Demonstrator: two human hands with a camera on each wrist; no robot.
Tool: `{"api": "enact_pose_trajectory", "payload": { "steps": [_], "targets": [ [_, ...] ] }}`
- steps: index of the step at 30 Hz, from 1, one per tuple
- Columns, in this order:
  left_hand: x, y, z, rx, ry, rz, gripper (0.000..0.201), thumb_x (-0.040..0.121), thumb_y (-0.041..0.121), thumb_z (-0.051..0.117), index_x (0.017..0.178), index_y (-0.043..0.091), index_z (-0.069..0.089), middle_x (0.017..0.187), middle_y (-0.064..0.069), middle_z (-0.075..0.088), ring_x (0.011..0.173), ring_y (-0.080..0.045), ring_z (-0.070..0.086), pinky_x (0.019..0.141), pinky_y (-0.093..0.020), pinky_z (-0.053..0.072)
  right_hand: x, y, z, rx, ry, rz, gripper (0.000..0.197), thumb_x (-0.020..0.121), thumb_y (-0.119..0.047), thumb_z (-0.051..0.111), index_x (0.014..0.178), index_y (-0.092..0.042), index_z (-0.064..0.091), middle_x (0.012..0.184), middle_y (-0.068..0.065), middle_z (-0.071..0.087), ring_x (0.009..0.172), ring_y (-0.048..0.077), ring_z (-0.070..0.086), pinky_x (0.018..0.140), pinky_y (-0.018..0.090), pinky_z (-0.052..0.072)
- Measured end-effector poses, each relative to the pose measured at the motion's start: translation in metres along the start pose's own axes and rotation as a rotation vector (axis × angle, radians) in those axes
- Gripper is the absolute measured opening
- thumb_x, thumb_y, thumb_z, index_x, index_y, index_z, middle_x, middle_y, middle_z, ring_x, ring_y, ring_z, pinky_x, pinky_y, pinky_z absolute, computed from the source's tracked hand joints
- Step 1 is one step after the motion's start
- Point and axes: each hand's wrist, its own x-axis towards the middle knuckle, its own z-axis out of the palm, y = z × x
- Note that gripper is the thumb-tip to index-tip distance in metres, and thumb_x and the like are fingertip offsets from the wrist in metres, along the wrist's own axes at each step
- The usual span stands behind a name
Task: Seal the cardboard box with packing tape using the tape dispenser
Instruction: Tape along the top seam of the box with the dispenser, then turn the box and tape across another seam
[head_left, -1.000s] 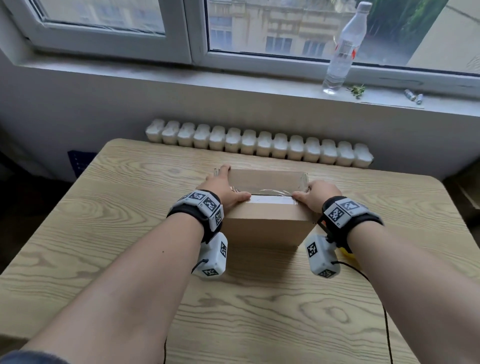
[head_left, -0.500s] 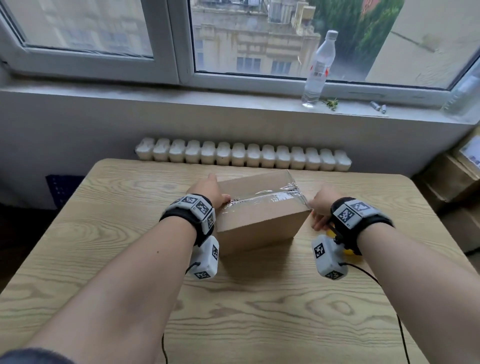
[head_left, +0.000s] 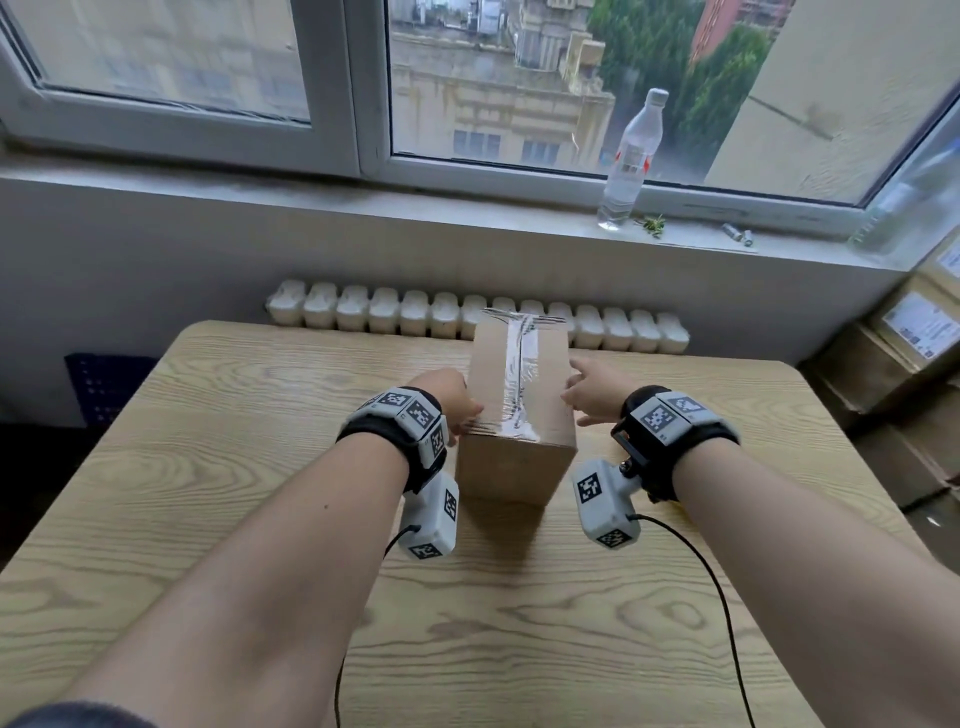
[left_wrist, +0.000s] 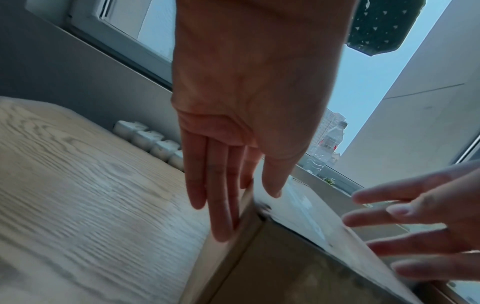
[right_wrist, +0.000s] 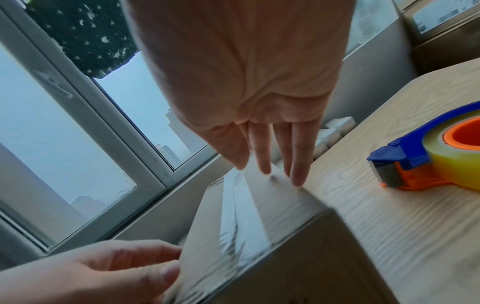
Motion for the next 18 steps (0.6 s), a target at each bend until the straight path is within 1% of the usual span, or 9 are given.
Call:
{"api": "enact_pose_trajectory", "payload": {
  "steps": [2,4,7,9,11,12,14,16,18],
  "targets": [
    [-0.001,0.004,0.004,-0.075,-0.042,0.027,0.021,0.096,0.021,0.050,0.107,0.005,0.058,0.100,-0.014,0.074,0.084,-0.026,0.074,0.069,-0.030,0.055,0.001,-0.001,0.000,-0.093,0.031,-0.008,0.056,0.094,-0.003,0.044,0.148,-0.005,0.029,0.143,0.017,0.043,0.128,0.034,0.048,0.102,0.043,0.046],
    [-0.003,0.008,0.005,-0.078,-0.045,0.040,0.007,0.093,0.016,0.052,0.092,0.011,0.057,0.092,-0.012,0.073,0.089,-0.027,0.074,0.068,-0.029,0.056,0.001,0.000,-0.001,-0.180,0.063,-0.008,0.059,0.091,-0.003,0.048,0.148,-0.003,0.030,0.148,0.017,0.039,0.134,0.032,0.042,0.108,0.040,0.039],
    [-0.003,0.009,0.008,-0.115,-0.054,0.039,0.016,0.090,0.011,0.054,0.103,0.005,0.061,0.087,-0.012,0.071,0.089,-0.029,0.074,0.072,-0.033,0.058,0.002,0.003,0.000,-0.248,0.078,0.006,0.059,0.092,-0.003,0.049,0.148,-0.002,0.029,0.153,0.014,0.034,0.140,0.027,0.034,0.112,0.032,0.031],
    [-0.004,0.010,0.008,-0.130,-0.068,0.036,0.008,0.090,0.009,0.054,0.096,0.008,0.057,0.090,-0.016,0.071,0.091,-0.031,0.074,0.079,-0.037,0.058,0.004,0.006,-0.001,-0.275,0.079,0.019,0.053,0.091,-0.003,0.049,0.143,0.003,0.037,0.148,0.016,0.041,0.137,0.028,0.038,0.108,0.031,0.034],
    [-0.004,0.010,0.008,-0.122,-0.062,0.026,0.015,0.091,0.010,0.055,0.104,0.005,0.059,0.092,-0.015,0.070,0.091,-0.031,0.073,0.079,-0.037,0.058,0.005,0.008,-0.002,-0.294,0.074,0.001,0.041,0.090,-0.003,0.047,0.130,0.006,0.051,0.136,0.019,0.053,0.127,0.029,0.048,0.091,0.027,0.038],
    [-0.004,0.011,0.008,-0.100,-0.047,0.018,0.027,0.091,0.013,0.056,0.116,0.002,0.057,0.096,-0.014,0.069,0.092,-0.030,0.072,0.079,-0.036,0.057,0.004,0.010,-0.003,-0.316,0.069,-0.012,0.038,0.090,-0.003,0.046,0.127,0.006,0.053,0.133,0.019,0.055,0.125,0.029,0.049,0.087,0.026,0.037],
    [-0.002,0.010,0.008,0.018,0.053,0.027,0.045,0.092,0.024,0.058,0.131,0.004,0.050,0.116,-0.012,0.066,0.106,-0.028,0.065,0.087,-0.037,0.053,0.003,0.012,-0.003,-0.353,0.063,-0.027,0.045,0.093,-0.005,0.043,0.138,0.001,0.044,0.143,0.015,0.047,0.132,0.028,0.043,0.097,0.029,0.037],
    [0.000,0.016,0.009,0.116,0.193,0.061,0.054,0.093,0.032,0.057,0.139,0.008,0.042,0.136,-0.011,0.055,0.124,-0.027,0.054,0.100,-0.038,0.045,-0.002,0.016,-0.009,-0.398,0.091,-0.073,0.053,0.095,-0.007,0.042,0.148,-0.010,0.033,0.151,0.010,0.039,0.137,0.026,0.039,0.106,0.031,0.034],
    [0.002,0.029,0.010,0.156,0.281,0.113,0.059,0.093,0.033,0.055,0.143,0.011,0.035,0.145,-0.011,0.044,0.132,-0.027,0.045,0.107,-0.041,0.041,-0.007,0.022,-0.021,-0.448,0.160,-0.132,0.054,0.095,-0.009,0.042,0.148,-0.016,0.033,0.150,0.008,0.041,0.135,0.026,0.042,0.106,0.031,0.036]
  ]
}}
